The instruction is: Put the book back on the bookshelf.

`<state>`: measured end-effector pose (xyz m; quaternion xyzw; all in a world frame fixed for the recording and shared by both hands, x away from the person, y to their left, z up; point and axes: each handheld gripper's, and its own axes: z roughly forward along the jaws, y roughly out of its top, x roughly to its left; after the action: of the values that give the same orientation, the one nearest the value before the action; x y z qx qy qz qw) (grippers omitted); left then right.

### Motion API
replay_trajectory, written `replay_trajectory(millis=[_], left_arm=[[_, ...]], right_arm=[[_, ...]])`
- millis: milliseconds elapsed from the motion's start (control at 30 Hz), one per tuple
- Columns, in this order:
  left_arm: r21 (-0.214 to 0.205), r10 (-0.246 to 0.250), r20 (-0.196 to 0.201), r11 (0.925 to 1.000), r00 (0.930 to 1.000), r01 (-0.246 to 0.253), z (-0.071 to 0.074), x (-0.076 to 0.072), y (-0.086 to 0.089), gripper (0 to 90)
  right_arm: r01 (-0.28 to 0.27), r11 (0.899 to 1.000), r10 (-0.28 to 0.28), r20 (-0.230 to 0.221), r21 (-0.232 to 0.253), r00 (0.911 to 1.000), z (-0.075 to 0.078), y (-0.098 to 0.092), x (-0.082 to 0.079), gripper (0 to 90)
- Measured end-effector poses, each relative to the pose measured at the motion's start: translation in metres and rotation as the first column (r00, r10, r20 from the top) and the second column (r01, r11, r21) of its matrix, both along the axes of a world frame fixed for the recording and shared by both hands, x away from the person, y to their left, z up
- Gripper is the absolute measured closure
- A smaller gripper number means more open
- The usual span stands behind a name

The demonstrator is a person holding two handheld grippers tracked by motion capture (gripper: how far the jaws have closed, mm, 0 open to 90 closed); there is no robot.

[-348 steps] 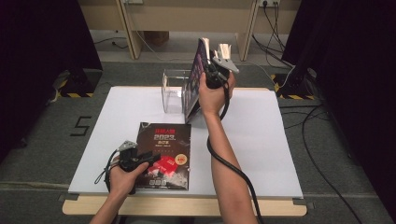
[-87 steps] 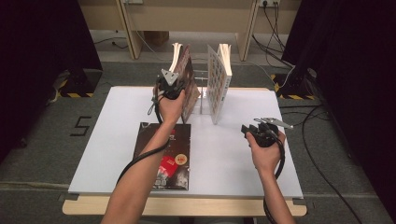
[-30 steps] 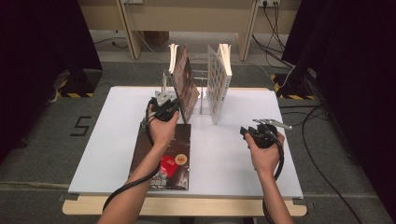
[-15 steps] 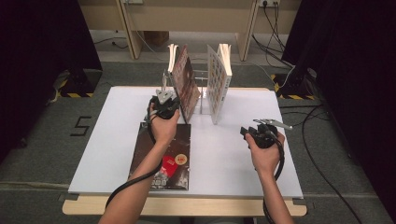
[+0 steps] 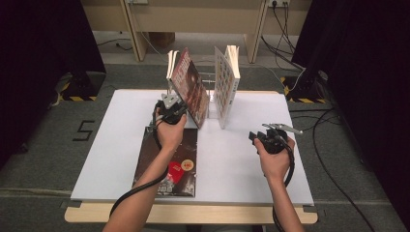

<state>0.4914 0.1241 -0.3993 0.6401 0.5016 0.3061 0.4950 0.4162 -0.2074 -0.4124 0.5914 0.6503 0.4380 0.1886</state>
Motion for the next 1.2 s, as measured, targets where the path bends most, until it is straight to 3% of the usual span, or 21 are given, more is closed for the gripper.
replay_trajectory(millis=[100,233,300,433,567,600,800,900,1033,1100,1133,1200], left_arm=[[-0.033,0.018,0.01,0.9993,0.9998,-0.018,0.003,-0.003,0.004,76.4],[-0.119,0.072,0.016,0.9905,0.9972,-0.07,0.005,-0.007,0.013,64.9],[-0.129,0.09,0.021,0.9879,0.9957,-0.086,0.006,-0.005,0.015,58.5],[-0.174,0.096,0.008,0.9804,0.9954,-0.093,0.008,0.013,0.02,49.1],[-0.245,0.095,-0.026,0.9645,0.9952,-0.098,0.01,0.037,0.024,47.3],[-0.25,0.088,-0.03,0.9639,0.9957,-0.092,0.011,0.042,0.024,48.4],[-0.24,0.063,-0.079,0.9674,0.9949,-0.08,0.015,0.065,0.02,59.4],[-0.215,0.063,-0.091,0.9732,0.9939,-0.082,0.019,0.07,0.013,68.5],[-0.226,0.066,-0.128,0.9695,0.9896,-0.094,0.025,0.076,0.012,72.8],[-0.222,0.067,-0.124,0.9706,0.99,-0.094,0.028,0.077,0.011,74.4],[-0.202,0.07,-0.107,0.9752,0.9918,-0.09,0.03,0.076,0.009,75.4],[-0.125,0.066,-0.065,0.9894,0.9957,-0.074,0.037,0.075,0.002,75.7]], right_arm=[[0.0,1.0,0.0,0.002,0.004,1.0,0.001,0.001,0.0,61.4],[0.0,1.0,0.0,0.004,0.003,1.0,0.0,0.0,0.0,61.4],[0.001,1.0,-0.001,0.003,0.003,1.0,0.0,0.0,0.0,61.3],[-0.002,1.0,0.002,-0.003,0.003,1.0,0.0,0.001,0.0,61.2],[0.0,1.0,0.0,0.0,0.009,1.0,0.001,0.0,0.0,61.2],[-0.001,1.0,0.001,-0.001,0.009,1.0,0.001,-0.001,-0.001,61.2],[-0.002,1.0,0.002,-0.014,0.016,0.9999,0.0,-0.004,0.001,61.0],[-0.002,1.0,0.002,-0.016,0.015,0.9999,0.0,-0.004,0.001,60.9],[-0.007,1.0,0.008,-0.021,0.016,0.9997,0.0,-0.004,0.001,60.9],[-0.009,1.0,0.01,-0.024,0.017,0.9997,0.0,-0.003,0.001,60.9],[-0.01,1.0,0.011,-0.025,0.019,0.9996,-0.001,-0.003,0.001,60.9],[-0.011,1.0,0.011,-0.028,0.021,0.9995,-0.001,-0.003,0.002,61.0]])
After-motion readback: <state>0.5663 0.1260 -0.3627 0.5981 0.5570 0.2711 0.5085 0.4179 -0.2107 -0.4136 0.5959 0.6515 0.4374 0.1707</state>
